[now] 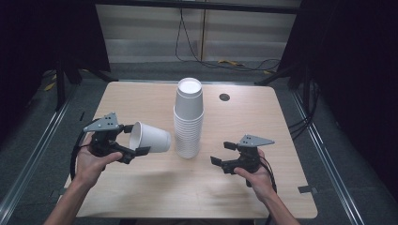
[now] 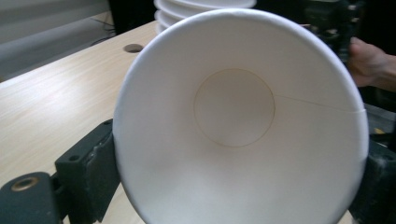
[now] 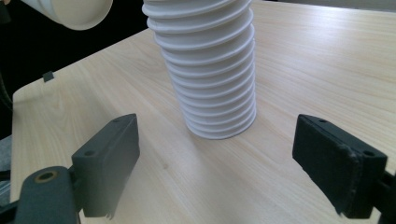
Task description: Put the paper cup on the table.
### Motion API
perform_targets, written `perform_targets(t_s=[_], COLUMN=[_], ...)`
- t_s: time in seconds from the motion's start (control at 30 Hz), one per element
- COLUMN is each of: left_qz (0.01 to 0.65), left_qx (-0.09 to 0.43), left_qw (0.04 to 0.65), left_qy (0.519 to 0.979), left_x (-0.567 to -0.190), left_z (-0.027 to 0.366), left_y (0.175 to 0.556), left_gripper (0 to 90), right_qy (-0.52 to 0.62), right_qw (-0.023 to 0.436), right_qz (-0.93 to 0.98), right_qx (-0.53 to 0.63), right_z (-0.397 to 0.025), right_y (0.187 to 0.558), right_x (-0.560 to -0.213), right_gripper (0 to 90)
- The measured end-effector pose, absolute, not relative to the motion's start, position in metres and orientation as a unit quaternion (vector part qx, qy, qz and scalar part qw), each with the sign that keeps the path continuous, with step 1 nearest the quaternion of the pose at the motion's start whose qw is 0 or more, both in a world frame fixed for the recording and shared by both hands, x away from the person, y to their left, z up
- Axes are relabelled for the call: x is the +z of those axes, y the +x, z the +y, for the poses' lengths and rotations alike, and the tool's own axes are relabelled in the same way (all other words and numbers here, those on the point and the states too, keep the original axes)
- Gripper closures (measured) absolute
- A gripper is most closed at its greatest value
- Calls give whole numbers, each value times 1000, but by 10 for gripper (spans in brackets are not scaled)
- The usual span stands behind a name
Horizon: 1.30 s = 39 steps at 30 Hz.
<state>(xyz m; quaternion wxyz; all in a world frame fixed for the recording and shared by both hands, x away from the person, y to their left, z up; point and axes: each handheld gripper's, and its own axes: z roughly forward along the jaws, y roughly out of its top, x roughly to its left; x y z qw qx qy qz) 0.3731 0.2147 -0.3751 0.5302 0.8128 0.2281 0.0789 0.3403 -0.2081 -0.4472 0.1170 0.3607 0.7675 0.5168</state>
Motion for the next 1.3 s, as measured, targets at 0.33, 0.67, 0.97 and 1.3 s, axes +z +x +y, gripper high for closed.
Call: perform_targets(t_s=[0.33, 0.67, 0.97, 1.3], left_qz=[286, 337, 339, 335], left_qx=[106, 123, 128, 108], left_qw=[490, 440, 383, 319], left_qy=[817, 823, 850, 880], left_x=[-388, -395, -401, -405], left_z=[235, 245, 226, 209], left_y=[385, 402, 421, 446], left_gripper=[89, 88, 80, 81], right_qy=[365, 367, 376, 374], right_qw=[139, 153, 157, 157], right_qz=[765, 763, 761, 762], right_qx=[513, 510, 505, 504], right_z=[-212, -221, -220, -218], right_y=[339, 327, 329, 329], right_x=[-445, -441, -446, -447], right_gripper=[176, 176, 145, 145])
